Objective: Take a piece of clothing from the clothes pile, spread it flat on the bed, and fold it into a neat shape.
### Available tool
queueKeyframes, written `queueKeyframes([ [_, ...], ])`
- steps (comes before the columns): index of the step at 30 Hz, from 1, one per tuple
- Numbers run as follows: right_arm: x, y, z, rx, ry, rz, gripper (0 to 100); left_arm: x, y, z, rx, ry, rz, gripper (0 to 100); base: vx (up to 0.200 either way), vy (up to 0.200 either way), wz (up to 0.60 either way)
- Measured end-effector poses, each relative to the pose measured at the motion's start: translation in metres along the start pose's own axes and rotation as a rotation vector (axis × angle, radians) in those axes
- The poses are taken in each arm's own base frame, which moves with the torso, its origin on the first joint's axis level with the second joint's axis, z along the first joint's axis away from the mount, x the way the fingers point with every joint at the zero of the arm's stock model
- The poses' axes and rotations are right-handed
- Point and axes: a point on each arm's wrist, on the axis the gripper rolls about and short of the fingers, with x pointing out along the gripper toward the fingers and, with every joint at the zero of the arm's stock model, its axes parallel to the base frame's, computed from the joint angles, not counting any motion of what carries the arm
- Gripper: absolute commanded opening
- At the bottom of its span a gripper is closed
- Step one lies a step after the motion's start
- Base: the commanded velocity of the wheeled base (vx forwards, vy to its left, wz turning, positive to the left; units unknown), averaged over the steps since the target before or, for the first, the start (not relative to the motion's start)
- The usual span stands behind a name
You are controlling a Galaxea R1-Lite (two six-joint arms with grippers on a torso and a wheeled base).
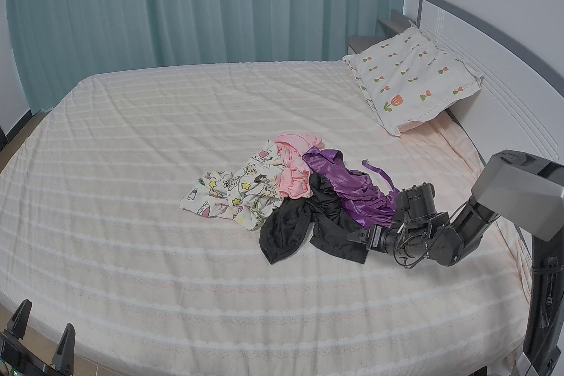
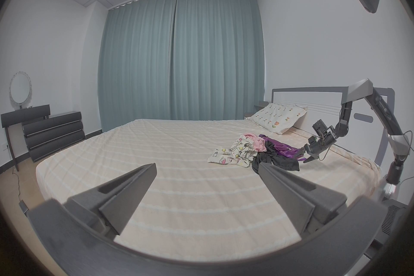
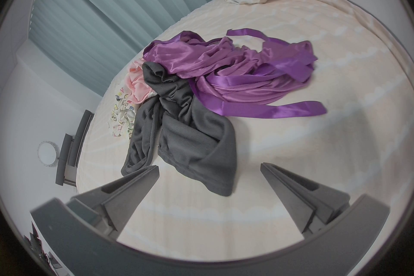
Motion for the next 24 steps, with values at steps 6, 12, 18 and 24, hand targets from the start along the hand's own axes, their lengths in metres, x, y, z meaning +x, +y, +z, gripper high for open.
queueKeyframes([
  [6,0.018,0.005,-0.005,-0.016,-0.011,0.029,100,0.000,0.000,0.000,0.000,0.000,0.000,100,0.000,0.000,0.00],
  [12,0.031,0.007,-0.005,-0.021,-0.016,0.037,100,0.000,0.000,0.000,0.000,0.000,0.000,100,0.000,0.000,0.00],
  [18,0.043,0.019,-0.007,-0.016,-0.043,0.045,100,0.000,0.000,0.000,0.000,0.000,0.000,100,0.000,0.000,0.00],
  [24,0.059,0.039,-0.015,-0.029,-0.099,0.051,100,0.000,0.000,0.000,0.000,0.000,0.000,100,0.000,0.000,0.00],
])
